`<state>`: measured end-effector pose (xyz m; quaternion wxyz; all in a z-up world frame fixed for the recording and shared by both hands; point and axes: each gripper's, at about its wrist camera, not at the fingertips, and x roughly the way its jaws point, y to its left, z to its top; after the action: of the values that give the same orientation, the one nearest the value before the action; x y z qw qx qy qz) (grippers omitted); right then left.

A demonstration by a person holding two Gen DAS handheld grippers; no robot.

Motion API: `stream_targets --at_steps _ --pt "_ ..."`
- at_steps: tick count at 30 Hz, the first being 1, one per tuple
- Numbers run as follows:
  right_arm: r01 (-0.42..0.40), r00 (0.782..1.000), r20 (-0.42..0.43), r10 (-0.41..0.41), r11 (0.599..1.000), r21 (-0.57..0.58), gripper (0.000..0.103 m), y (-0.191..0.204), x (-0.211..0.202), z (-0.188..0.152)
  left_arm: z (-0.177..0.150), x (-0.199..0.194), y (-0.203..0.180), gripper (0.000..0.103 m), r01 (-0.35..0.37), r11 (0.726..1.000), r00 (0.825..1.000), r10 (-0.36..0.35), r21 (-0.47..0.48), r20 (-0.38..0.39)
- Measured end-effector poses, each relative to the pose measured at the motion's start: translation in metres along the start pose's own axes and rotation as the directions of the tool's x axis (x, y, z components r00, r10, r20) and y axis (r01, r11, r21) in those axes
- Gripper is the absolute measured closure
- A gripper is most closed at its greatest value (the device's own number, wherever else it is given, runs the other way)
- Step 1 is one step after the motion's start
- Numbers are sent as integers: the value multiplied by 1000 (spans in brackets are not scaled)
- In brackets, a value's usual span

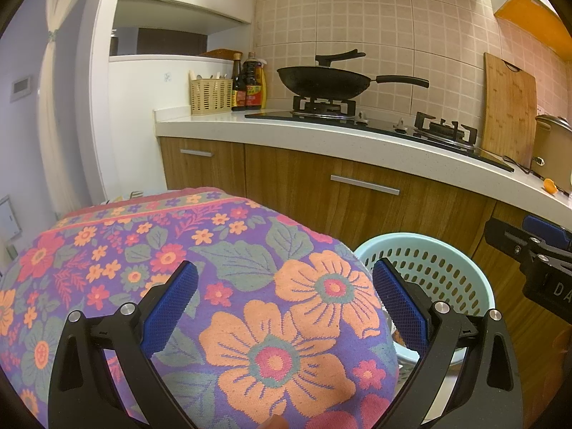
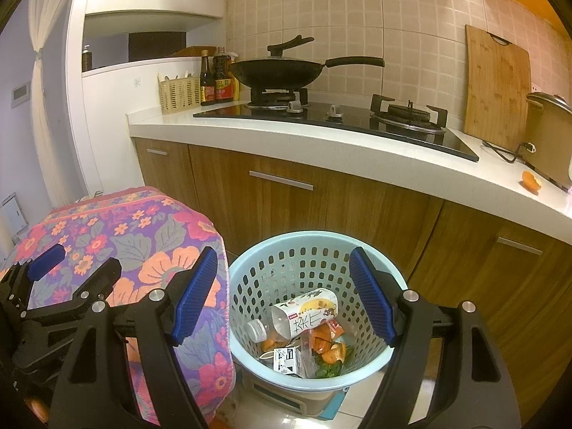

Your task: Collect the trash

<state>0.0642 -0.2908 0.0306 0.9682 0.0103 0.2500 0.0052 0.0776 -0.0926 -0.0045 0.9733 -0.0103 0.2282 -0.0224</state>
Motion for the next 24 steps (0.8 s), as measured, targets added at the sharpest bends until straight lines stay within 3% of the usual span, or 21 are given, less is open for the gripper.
stream_targets --at_steps 24 --pt "3 1000 -4 -3 1000 1 31 -1 3 -5 0 0 1 8 0 1000 1000 0 -10 -5"
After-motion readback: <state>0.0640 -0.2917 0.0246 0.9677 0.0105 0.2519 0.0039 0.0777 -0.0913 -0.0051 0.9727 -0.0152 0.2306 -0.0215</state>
